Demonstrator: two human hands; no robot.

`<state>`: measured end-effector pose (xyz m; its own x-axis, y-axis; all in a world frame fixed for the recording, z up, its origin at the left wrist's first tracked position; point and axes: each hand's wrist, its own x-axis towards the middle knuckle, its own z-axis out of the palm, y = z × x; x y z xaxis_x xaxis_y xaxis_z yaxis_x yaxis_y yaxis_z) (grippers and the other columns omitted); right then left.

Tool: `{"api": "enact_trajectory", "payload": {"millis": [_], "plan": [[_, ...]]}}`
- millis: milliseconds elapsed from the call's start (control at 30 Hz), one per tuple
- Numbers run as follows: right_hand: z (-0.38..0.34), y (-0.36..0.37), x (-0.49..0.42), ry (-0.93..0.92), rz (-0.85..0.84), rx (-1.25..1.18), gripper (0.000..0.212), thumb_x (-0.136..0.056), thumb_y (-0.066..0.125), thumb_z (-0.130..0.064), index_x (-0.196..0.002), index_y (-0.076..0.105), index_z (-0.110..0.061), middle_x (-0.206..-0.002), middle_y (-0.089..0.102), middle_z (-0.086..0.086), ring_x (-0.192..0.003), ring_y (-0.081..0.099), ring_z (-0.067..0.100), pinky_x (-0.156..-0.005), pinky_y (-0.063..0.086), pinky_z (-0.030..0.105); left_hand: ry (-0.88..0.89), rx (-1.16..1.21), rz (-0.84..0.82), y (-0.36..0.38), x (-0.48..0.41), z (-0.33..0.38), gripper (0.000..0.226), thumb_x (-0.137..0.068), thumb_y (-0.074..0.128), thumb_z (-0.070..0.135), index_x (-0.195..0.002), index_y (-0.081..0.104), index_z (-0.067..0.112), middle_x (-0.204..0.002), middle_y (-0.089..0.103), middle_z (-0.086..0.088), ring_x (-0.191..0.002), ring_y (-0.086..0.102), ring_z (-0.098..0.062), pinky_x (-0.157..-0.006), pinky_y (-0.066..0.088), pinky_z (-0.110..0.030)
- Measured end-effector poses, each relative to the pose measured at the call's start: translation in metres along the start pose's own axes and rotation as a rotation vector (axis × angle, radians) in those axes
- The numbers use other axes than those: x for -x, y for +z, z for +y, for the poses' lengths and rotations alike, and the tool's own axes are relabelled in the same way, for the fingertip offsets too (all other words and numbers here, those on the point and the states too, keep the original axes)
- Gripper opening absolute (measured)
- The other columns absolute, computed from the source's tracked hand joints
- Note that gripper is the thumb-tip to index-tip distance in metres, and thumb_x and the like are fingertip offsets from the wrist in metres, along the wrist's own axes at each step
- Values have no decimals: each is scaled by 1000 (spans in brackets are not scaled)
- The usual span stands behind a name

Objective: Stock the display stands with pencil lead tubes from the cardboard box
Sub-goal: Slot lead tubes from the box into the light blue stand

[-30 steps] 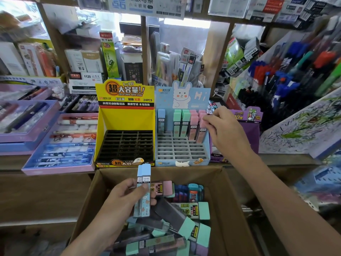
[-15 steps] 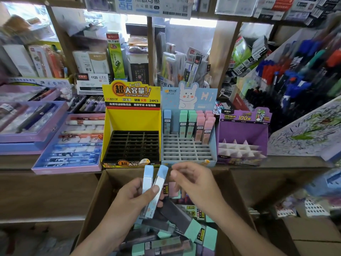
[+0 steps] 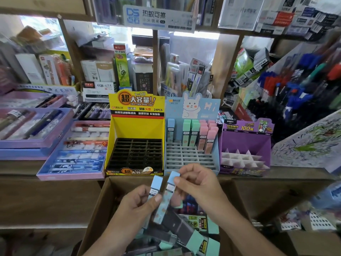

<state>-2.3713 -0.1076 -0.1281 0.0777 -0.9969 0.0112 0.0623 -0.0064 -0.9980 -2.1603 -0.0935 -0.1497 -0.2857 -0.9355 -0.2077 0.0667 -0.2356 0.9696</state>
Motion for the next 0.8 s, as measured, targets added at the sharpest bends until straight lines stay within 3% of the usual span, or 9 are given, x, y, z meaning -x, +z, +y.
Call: {"api": "enact_trajectory", "payload": {"millis": [67, 333, 433, 533, 667, 800], "plan": [[-12, -8, -9, -57, 55, 60, 15, -90, 77, -6, -101, 72, -15, -79, 75, 16, -63, 68, 23, -60, 57, 28, 6, -11, 52, -2, -1, -1, 18, -101, 58, 18, -98, 71, 6, -84, 78, -10, -73, 72, -16, -61, 54, -23], [-71, -28, -55, -326, 159, 300, 13, -92, 73, -3, -100, 73, -14, -79, 76, 6, -69, 73, 19, -62, 59, 22, -28, 10, 159, -11, -10, -7, 19, -103, 56, 17, -106, 67, 1, -94, 80, -15, -82, 77, -22, -64, 58, -24], [-80, -30, -74, -341, 186, 338, 12, -94, 72, -6, -97, 70, -17, -72, 75, 4, -65, 73, 13, -57, 55, 15, -21, 44, 192, -13, -12, -8, 19, -102, 58, 17, -107, 68, 1, -94, 79, -18, -84, 76, -26, -86, 61, -46], [-82, -30, -89, -377, 200, 423, 13, -95, 69, -3, -101, 70, -14, -76, 74, 5, -70, 74, 14, -66, 59, 19, -19, 96, 222, -14, -12, -6, 16, -101, 60, 14, -99, 72, 4, -94, 77, -23, -85, 74, -32, -101, 52, -63], [-80, -29, -105, -407, 216, 570, 14, -94, 70, -5, -101, 72, -17, -80, 74, 11, -72, 74, 21, -75, 64, 32, -30, 108, 233, -15, -11, -4, 25, -102, 59, 14, -85, 77, 16, -92, 76, -23, -81, 72, -31, -100, 51, -66], [-77, -27, -116, -461, 227, 721, 12, -92, 74, -6, -101, 78, -12, -80, 69, 6, -64, 57, 8, -68, 53, 22, -40, 124, 225, -16, -11, -2, 26, -102, 60, 14, -83, 77, 17, -90, 76, -23, -81, 71, -31, -101, 51, -66]]}}
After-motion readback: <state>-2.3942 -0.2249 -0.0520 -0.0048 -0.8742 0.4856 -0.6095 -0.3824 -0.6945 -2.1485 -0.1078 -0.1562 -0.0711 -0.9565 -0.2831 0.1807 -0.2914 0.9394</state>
